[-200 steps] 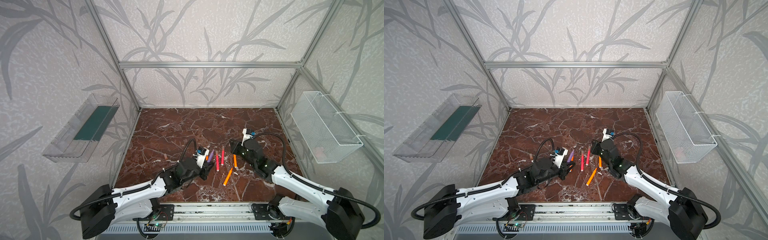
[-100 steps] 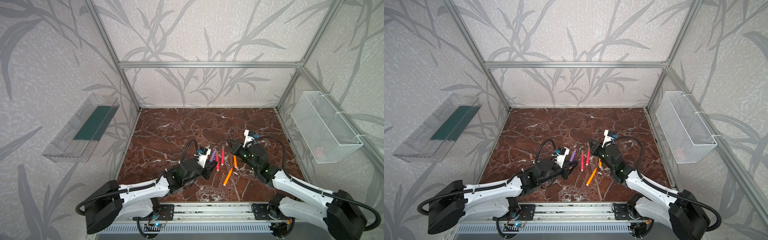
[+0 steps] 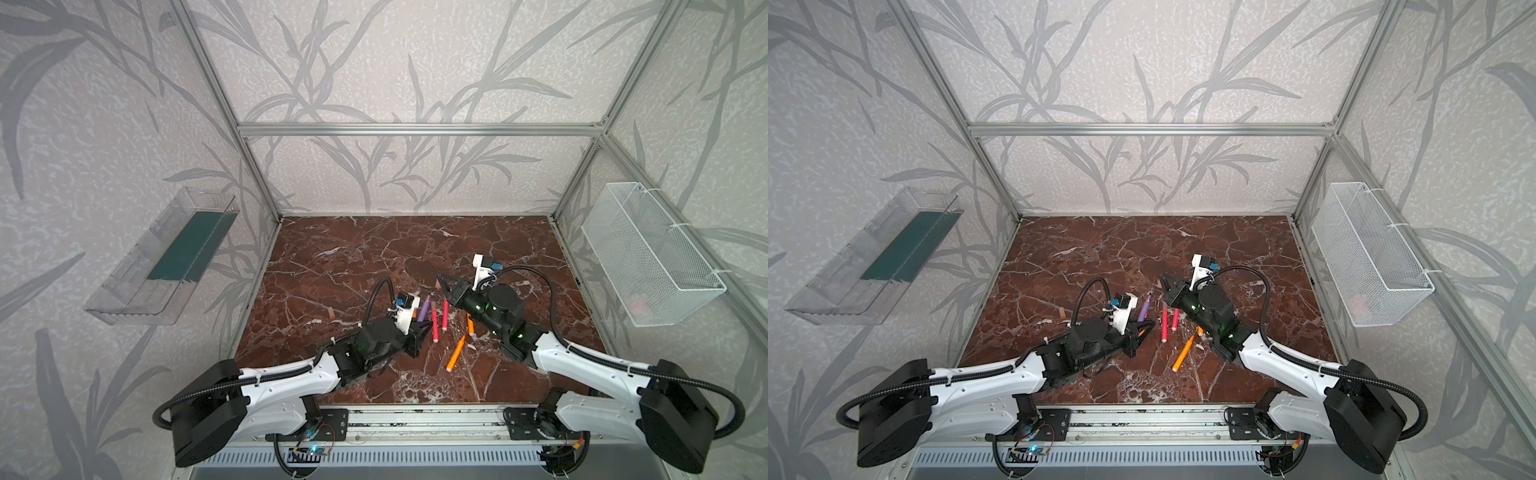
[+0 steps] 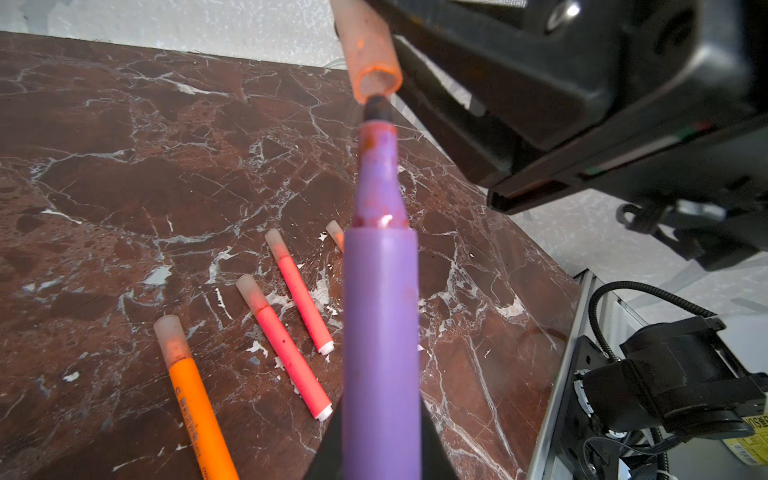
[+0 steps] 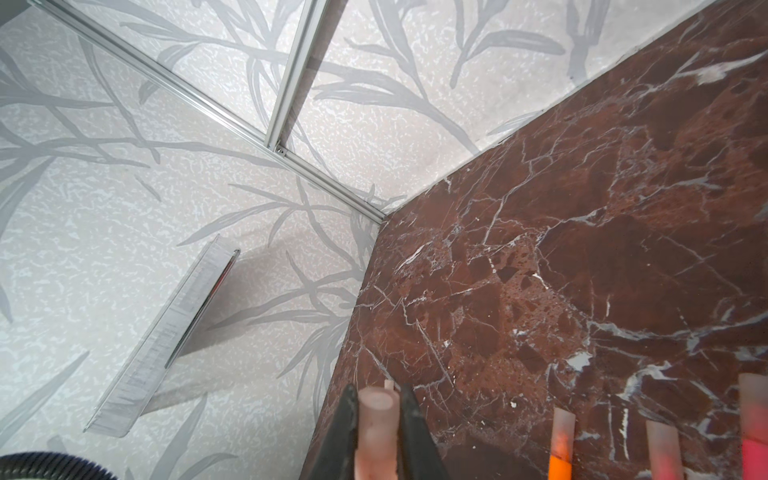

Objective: Insert the pens into the pen caps
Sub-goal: 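Bring the cap toward the purple marker tip while the left gripper holds it, then push the cap down onto the purple marker tip with the right gripper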

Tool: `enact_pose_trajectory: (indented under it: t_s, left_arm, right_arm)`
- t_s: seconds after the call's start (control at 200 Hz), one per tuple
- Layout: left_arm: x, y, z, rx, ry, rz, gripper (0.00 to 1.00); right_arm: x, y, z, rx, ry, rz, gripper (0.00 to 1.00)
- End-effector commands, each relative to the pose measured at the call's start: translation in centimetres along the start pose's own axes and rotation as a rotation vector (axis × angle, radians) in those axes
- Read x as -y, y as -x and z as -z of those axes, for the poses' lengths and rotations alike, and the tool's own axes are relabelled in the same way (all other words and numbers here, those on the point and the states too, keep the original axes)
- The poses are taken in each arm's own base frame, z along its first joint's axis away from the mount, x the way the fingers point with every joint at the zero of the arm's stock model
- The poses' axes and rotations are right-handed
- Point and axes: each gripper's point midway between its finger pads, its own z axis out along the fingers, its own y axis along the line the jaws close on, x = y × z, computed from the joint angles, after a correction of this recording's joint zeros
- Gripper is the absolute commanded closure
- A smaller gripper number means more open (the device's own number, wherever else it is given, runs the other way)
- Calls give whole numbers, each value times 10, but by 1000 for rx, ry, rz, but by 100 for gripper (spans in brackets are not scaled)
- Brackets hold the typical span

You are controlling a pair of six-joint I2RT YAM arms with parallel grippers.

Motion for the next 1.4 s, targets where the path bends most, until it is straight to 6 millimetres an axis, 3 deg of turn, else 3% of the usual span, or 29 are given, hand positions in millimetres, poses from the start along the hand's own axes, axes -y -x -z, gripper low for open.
enact_pose_trajectory:
  t_s: [0.0, 0.5, 0.825, 1.395]
  left_arm:
    - [-3, 5, -2, 15, 33, 15, 100]
    - [-1, 4, -3, 11, 20, 25, 100]
    - [-1, 4, -2, 11, 17, 25, 100]
    - [-4, 8, 2, 27, 38, 27, 100]
  right_arm:
    - [-26, 8, 1, 30, 74, 6, 100]
    - [-30, -6, -4, 9, 77, 18, 100]
    - [-30, 7, -6, 64, 39, 55, 100]
    - [-24, -17, -10, 5, 39, 52, 100]
